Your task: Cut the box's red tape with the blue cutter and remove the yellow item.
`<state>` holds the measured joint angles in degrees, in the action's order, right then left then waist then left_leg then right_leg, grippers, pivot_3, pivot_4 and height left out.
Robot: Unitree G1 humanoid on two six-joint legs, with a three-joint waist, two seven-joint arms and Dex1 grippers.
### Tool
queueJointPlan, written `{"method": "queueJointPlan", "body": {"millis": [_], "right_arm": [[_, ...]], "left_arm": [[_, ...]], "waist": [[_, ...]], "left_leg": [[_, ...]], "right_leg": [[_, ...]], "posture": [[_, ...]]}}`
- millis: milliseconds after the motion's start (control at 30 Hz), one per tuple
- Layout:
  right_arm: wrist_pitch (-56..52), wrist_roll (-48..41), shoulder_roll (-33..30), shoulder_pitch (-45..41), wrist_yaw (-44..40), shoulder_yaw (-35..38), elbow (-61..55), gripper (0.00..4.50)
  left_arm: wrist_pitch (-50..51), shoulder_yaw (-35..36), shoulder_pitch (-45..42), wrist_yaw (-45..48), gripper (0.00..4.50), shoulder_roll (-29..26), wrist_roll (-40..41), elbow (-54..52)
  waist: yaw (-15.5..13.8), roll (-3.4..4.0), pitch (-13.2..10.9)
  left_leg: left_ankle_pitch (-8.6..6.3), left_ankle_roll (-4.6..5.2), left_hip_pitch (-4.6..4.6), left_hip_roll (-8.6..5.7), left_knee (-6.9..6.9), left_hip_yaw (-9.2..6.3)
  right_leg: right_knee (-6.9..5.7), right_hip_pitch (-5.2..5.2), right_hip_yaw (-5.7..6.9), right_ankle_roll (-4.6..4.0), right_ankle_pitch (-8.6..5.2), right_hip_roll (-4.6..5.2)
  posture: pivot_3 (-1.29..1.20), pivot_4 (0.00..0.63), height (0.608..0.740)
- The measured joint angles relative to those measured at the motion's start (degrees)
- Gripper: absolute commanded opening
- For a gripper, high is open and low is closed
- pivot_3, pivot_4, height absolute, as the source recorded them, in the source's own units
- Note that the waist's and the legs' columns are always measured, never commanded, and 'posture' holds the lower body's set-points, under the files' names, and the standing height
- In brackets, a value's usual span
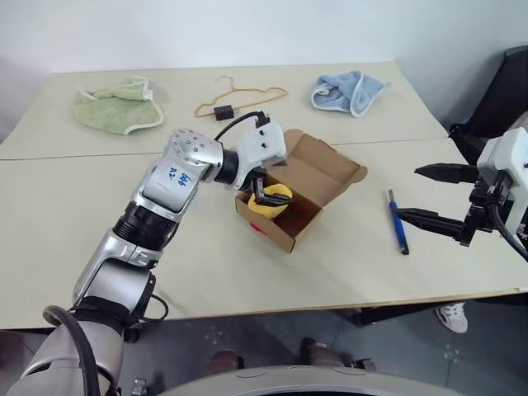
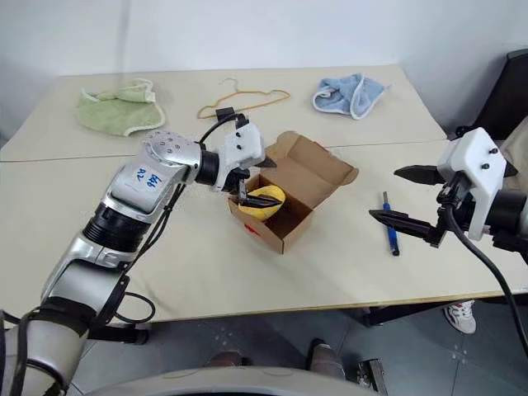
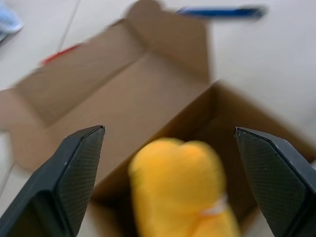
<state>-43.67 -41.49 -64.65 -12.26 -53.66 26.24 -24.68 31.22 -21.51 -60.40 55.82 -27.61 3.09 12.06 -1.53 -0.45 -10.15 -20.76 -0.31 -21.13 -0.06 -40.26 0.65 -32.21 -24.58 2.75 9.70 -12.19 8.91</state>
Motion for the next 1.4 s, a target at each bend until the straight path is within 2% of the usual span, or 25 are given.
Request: {"method": "queueJointPlan", "body": {"millis": [267,300,367,667,800,1000,1167,1267,1400], "right_arm": [[0.1,0.0,1.4,1.9,1.1,0.0,-0.9,4.50],[0.1,0.0,1.7,2.1,1.2,0.0,-1.0,4.50],[0.1,0.0,1.7,2.3,1.4,0.1,-1.1,4.50],[0.1,0.1,1.8,2.7,2.2,0.1,-1.9,4.50],[0.1,0.1,1.8,3.5,2.2,1.0,-2.0,4.50],[0.1,0.1,1.8,3.6,2.1,1.1,-2.2,4.50],[0.1,0.1,1.8,3.6,2.0,1.2,-2.2,4.50],[0.1,-0.1,1.8,3.5,1.9,1.3,-2.4,4.50],[0.0,-1.3,2.2,2.3,1.8,1.3,-2.6,4.50]], "left_arm": [[0.0,-6.4,0.0,2.2,4.45,-3.3,-8.3,-2.8],[0.2,-7.1,0.1,3.1,4.17,-3.9,-9.2,-3.3],[0.4,-7.5,0.1,3.7,3.91,-4.1,-10.1,-4.2],[0.3,-9.8,0.1,6.0,1.18,-4.2,-13.5,-5.7],[-4.3,-8.3,0.1,6.1,0.01,-4.2,-12.8,-5.9],[-4.9,-1.0,0.0,11.3,0.01,-3.7,-4.6,-8.9],[-3.5,4.7,-0.8,11.1,0.01,-1.3,0.9,-6.7],[3.9,12.4,-6.9,4.6,0.01,2.9,5.3,-0.4],[8.0,16.4,-12.0,-5.7,0.01,1.7,3.1,6.6]], "waist": [[0.0,0.00,0.0],[0.0,0.00,0.0],[0.0,0.00,0.0],[0.0,0.00,0.0],[-0.1,-0.01,0.0],[0.0,-0.01,0.0],[-0.1,-0.01,0.0],[-0.1,-0.08,0.0],[0.4,0.01,0.0]], "left_leg": [[0.00,0.01,-0.02,0.00,0.00,0.01],[0.00,0.01,-0.02,0.00,-0.01,0.01],[-0.01,0.01,-0.02,0.00,-0.01,0.00],[-0.01,0.01,-0.01,0.00,-0.01,0.00],[-0.01,0.01,-0.04,0.00,-0.01,0.00],[-0.01,0.02,-0.01,0.01,-0.01,0.00],[-0.01,0.02,-0.02,0.00,-0.03,-0.01],[-0.01,0.03,-0.07,0.00,-0.10,-0.03],[-0.02,0.03,0.09,0.00,-0.02,0.01]], "right_leg": [[0.02,0.00,0.00,0.00,0.00,0.00],[0.02,0.00,0.00,0.00,0.00,0.00],[0.01,0.00,0.00,0.00,0.00,0.00],[0.00,0.00,0.00,0.00,0.00,0.00],[0.00,-0.01,0.00,0.00,0.00,0.00],[0.00,0.00,0.00,0.00,0.00,0.00],[-0.02,0.01,0.00,0.00,0.00,0.00],[-0.02,0.01,0.02,0.01,0.01,0.00],[-0.03,0.03,-0.02,0.01,0.00,0.00]], "posture": [[0.00,0.150,0.740],[0.00,0.150,0.740],[0.00,0.150,0.740],[0.00,0.150,0.740],[0.00,0.150,0.740],[0.00,0.150,0.740],[0.00,0.150,0.740],[0.00,0.150,0.740],[0.00,0.150,0.740]]}}
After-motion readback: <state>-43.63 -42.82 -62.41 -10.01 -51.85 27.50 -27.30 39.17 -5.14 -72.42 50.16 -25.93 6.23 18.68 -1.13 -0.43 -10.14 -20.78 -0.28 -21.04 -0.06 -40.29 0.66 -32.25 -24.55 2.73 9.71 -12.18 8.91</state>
